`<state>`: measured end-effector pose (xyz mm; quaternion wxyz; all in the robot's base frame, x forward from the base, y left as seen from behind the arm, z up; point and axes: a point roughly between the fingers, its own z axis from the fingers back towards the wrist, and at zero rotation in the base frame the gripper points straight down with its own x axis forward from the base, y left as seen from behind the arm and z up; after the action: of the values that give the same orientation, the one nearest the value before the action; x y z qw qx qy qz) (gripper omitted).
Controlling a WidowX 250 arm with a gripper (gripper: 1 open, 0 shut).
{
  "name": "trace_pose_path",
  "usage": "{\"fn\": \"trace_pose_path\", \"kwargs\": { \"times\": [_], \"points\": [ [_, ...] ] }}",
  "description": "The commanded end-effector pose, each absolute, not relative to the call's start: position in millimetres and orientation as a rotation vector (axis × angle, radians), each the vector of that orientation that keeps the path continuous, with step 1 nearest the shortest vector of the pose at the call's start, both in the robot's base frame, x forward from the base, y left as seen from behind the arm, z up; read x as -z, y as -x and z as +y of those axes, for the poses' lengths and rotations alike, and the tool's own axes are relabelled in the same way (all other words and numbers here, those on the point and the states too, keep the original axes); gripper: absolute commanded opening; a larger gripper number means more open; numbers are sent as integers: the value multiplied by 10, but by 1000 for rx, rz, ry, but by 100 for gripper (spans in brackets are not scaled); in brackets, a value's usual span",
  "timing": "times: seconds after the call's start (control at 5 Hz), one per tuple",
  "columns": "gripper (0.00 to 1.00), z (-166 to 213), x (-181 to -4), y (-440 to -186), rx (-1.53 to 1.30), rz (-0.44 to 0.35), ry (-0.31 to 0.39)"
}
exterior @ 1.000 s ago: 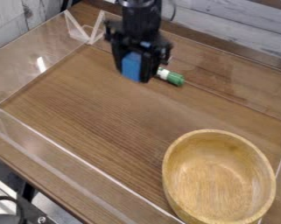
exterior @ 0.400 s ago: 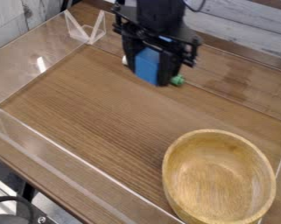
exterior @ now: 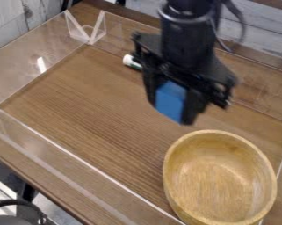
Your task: Put the blue block in the brown bowl
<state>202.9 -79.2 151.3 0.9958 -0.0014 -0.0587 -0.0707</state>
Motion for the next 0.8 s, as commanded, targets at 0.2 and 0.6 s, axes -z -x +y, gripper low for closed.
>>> {"fn": "trace_pose_path", "kwargs": {
  "times": [0.2, 0.6],
  "points": [
    [0, -1238, -1466, -1899, 156, -161, 18],
    [0, -1219, -1426, -1890, 166, -154, 21]
  ]
}}
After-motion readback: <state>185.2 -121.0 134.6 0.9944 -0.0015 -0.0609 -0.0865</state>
